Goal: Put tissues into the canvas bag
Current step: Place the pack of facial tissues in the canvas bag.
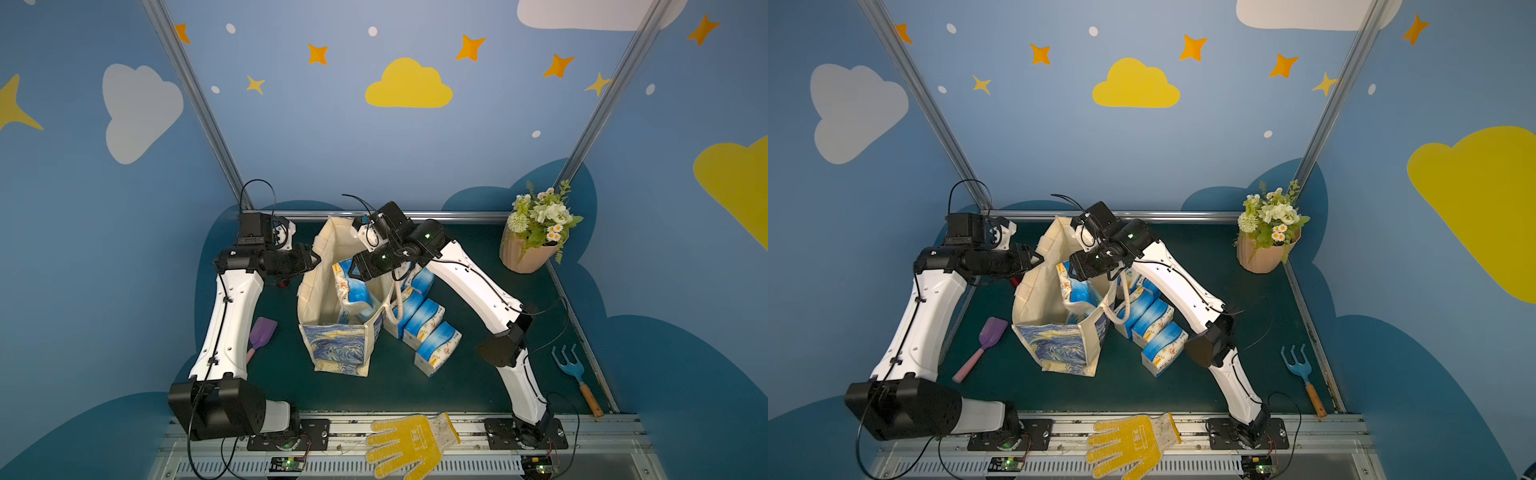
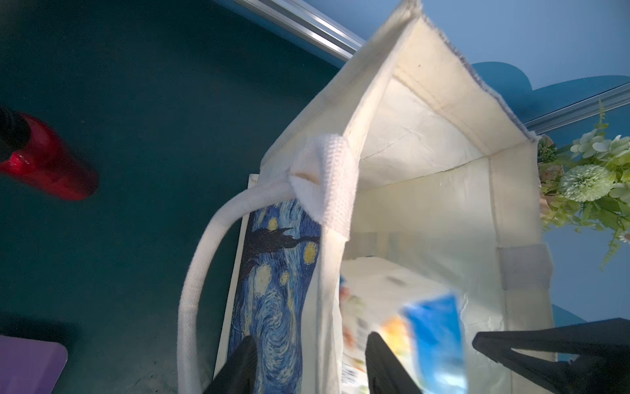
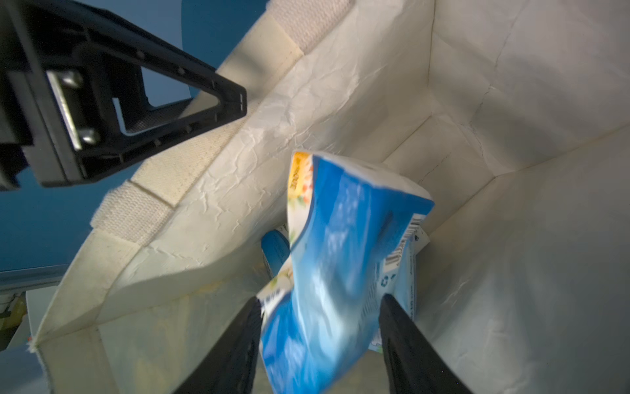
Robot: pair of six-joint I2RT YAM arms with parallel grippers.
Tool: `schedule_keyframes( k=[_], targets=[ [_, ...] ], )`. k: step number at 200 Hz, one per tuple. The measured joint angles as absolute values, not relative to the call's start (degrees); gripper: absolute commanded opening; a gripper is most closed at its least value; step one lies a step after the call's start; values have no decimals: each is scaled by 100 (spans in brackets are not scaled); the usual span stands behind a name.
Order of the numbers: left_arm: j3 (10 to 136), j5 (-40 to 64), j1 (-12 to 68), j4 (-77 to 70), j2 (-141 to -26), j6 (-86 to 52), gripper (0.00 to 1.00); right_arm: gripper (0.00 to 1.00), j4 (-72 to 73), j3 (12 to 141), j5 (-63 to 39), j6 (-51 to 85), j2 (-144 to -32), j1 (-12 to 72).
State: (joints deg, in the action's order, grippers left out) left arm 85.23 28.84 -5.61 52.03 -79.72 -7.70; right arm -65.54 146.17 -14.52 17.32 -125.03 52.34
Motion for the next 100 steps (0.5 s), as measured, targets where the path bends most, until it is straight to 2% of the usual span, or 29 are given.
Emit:
schedule_keyframes(
  k=[30,45,62,100],
  targets=[
    [8503,2882,-561,5131,-7894,-792,3,58,-6565,14302,-1262,1662,-12149,5229],
    [8416,2871,-561,5028,-7769,-790,3,60,-6471,13832,-980,1647,-11620,5227],
    [8287,2808,-561,4932,-7581,-768,3,67,-6062,12648,-493,1686,-10501,5218],
    [8215,2692,-561,4825,-7380,-705,3,67,-5450,10508,239,2088,-8136,4897]
  ],
)
